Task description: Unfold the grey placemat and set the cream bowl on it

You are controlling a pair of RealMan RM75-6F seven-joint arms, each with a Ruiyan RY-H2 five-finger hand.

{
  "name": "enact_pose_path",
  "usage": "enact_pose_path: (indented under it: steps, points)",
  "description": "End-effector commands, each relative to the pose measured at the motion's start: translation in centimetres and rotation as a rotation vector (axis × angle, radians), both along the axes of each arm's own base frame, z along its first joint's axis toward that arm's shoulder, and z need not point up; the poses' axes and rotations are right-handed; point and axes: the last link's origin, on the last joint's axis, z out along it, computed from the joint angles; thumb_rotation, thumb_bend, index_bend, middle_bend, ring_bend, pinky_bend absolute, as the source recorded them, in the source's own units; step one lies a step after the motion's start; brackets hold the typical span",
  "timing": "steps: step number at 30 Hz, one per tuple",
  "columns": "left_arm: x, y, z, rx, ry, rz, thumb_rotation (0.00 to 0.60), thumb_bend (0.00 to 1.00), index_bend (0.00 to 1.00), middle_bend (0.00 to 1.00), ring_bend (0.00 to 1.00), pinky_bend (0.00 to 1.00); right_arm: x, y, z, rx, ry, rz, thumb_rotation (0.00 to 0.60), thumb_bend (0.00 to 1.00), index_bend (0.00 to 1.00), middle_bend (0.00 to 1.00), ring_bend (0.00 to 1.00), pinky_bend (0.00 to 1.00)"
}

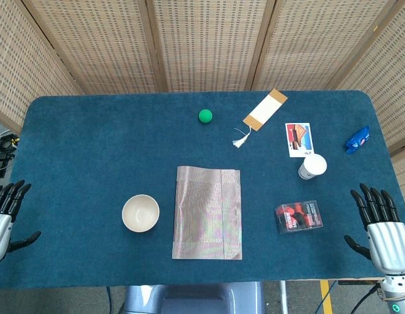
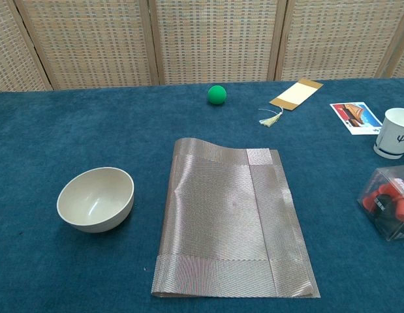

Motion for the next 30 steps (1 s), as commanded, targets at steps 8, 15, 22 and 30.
enact_pose_path:
  steps: [8,15,22,30]
  points:
    - [0.4,0.5,-1.3,-0.047,0.024,-0.018,0.6,0.0,0.0,0.0,0.0,0.0,-0.1,-0.2,0.2,0.0,-0.008,-0.011,0.6,0.0,0.0,0.0,0.0,0.0]
    - [3.6,3.4,-6.5,-0.251,0.093,-0.187,0.6,0.0,0.0,0.0,0.0,0.0,-0.3,-0.6,0.5,-0.012,-0.016,-0.023,0.6,0.0,0.0,0.0,0.0,0.0]
    - [6.4,6.2,-12.3,-0.421,0.122,-0.347,0.6,0.0,0.26,0.0,0.0,0.0,-0.8,-1.1,0.3,-0.012,-0.006,-0.05,0.6,0.0,0.0,0.0,0.0,0.0]
    - [8.0,7.5,-16.0,-0.467,0.158,-0.403,0.6,0.09,0.33,0.0,0.0,0.0,-1.3,-1.7,0.3,-0.015,-0.002,-0.08,0.6,0.0,0.0,0.0,0.0,0.0]
